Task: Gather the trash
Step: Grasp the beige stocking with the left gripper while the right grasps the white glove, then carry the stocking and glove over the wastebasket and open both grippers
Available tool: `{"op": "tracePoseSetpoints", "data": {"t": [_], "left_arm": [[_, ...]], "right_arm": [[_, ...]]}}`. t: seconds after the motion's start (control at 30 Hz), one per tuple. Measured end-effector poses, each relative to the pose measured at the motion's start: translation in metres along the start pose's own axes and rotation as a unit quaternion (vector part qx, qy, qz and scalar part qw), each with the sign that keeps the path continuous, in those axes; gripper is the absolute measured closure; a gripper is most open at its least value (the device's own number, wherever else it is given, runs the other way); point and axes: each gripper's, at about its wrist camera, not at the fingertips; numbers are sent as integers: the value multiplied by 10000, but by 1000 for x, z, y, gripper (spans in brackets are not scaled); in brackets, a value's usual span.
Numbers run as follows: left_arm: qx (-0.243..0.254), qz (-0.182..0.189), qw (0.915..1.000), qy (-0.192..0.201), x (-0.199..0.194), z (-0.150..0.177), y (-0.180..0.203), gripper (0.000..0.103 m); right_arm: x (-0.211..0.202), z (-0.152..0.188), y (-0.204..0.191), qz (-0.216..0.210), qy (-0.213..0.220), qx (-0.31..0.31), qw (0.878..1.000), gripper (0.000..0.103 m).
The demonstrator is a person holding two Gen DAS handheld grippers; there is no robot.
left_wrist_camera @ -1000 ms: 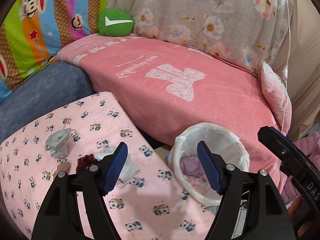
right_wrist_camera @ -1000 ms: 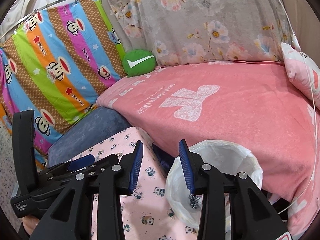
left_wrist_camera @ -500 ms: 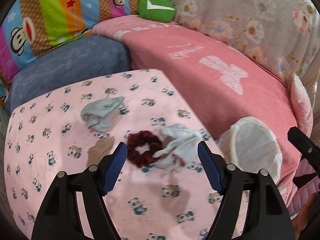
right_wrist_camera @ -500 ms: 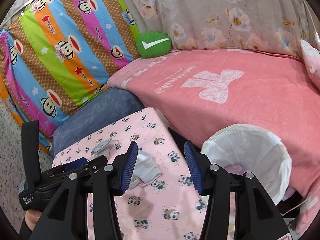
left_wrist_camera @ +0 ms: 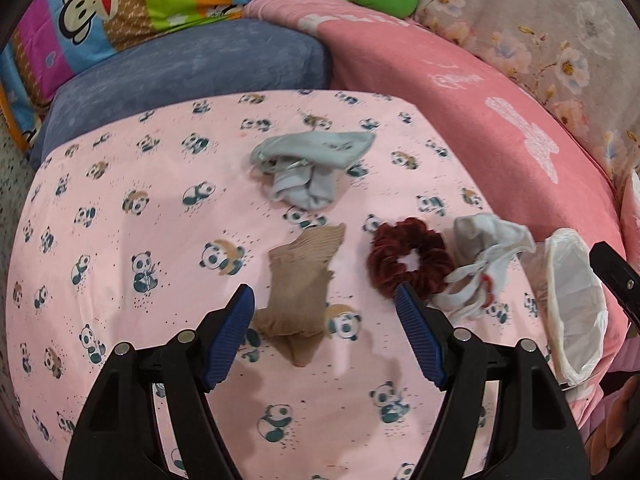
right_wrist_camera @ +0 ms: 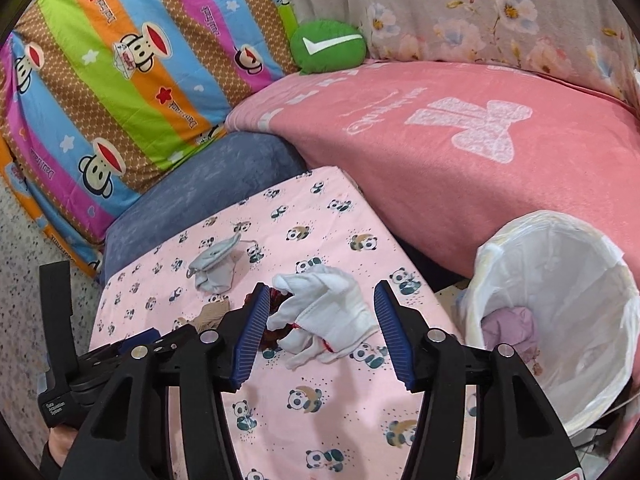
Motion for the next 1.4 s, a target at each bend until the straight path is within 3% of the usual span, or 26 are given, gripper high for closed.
{"op": "tracePoseSetpoints", "data": {"t": [0.47,0.57,0.73,0.87,0.93,1.4], "left_arm": [[-238,288,9986,-371,31,8,-31,35],[-214,436,9978,-455,34,9,-31,48],[-197,583,9967,-528,36,9,-30,70],[-172,610,9969,-458,30,6,-27,84],[-178,643,9970,-405,24,3,-26,86],[157,834,9956,384,-41,-29,17,87]], "right_arm": [[74,-5,-7,273,-359,87,9989,48],[86,-3,-7,298,-480,74,9984,48],[95,2,-8,214,-689,12,9974,79],[91,4,-12,123,-667,-13,9977,89],[85,2,-14,69,-589,-19,9982,91],[-10,-45,-23,-387,452,49,9982,91]]}}
Point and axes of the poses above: each gripper's, at about its wrist camera, not at the fingertips, and x roughly the way its jaws point, y to its right, z to its underside, and after that the axes turned 3 degrees about x, right-handed
